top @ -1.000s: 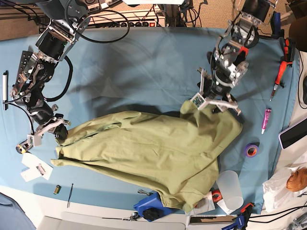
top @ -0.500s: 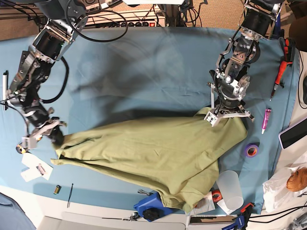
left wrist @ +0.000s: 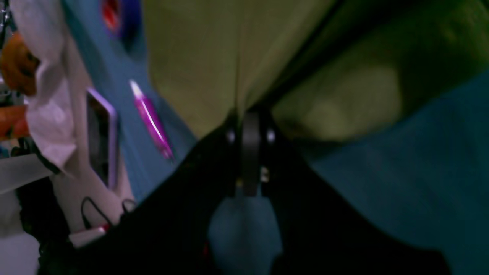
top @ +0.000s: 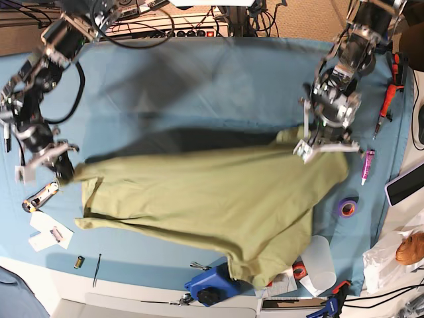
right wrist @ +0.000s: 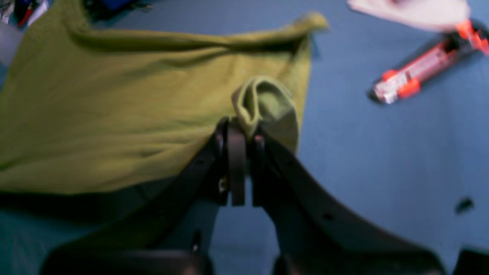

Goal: Layout the t-shirt on the table in an organized manner, then fold the t-shirt properly
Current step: 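Pull the collar edge away from the hem with both grippers, then hold the shirt edge with both grippers, keeping it taut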

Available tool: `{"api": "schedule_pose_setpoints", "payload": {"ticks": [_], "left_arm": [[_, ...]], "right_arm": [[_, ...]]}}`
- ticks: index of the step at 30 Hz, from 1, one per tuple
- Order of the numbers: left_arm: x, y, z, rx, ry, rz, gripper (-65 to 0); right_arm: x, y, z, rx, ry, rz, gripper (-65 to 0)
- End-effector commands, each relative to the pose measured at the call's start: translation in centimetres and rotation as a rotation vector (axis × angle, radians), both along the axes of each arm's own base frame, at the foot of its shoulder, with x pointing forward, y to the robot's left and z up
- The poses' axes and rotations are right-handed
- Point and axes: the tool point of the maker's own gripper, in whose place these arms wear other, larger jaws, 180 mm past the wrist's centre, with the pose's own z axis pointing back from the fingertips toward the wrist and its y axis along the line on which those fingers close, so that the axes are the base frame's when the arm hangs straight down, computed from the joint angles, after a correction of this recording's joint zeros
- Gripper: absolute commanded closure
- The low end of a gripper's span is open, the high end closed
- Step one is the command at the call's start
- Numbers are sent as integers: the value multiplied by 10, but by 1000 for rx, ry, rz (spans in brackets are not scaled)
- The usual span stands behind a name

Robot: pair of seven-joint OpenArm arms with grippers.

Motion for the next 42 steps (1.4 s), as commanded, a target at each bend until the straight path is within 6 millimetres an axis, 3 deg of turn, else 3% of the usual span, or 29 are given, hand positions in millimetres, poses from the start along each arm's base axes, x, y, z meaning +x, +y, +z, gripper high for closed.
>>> {"api": "schedule_pose_setpoints", "payload": {"ticks": [1, 9, 12, 16, 20, 21, 23, 25, 26, 30, 32, 38, 42], "left_arm": [[-1, 9, 11, 33, -27, 0, 0], [-63, -7, 4, -4, 67, -109, 0], [-79, -11, 1, 5, 105, -137, 0], [-85, -13, 1, 2, 103, -151, 0], [-80, -4, 6, 52, 74, -145, 0], [-80, -3, 6, 52, 72, -141, -26], [-78, -2, 8, 45, 57, -120, -193], [-76, 3, 11, 41, 33, -75, -317], [-74, 9, 13, 56, 15, -39, -348], [-78, 37, 31, 172, -9, 95, -354], [-86, 29, 34, 131, 8, 92, -354], [-104, -27, 51, -128, -3, -28, -354], [-120, -49, 41, -222, 93, -107, -354]], "right_arm": [[1, -9, 23, -16, -70, -15, 0], [-58, -21, -4, -36, 61, -32, 0], [-75, -28, -5, -66, 75, -51, 0], [-90, -26, -3, -73, 94, -5, 0], [-92, -30, 5, -69, 64, -11, 0], [-92, -30, 5, -68, 63, -10, 0], [-92, -30, 5, -68, 64, -10, 0], [-92, -30, 5, -68, 64, -11, 0], [-92, -30, 5, -68, 63, -11, 0], [-92, -30, 5, -69, 62, -11, 0], [-92, -30, 5, -69, 63, -11, 0], [-90, -30, 7, -71, 55, -13, 0], [-88, -30, 10, -71, 45, -13, 0]]}}
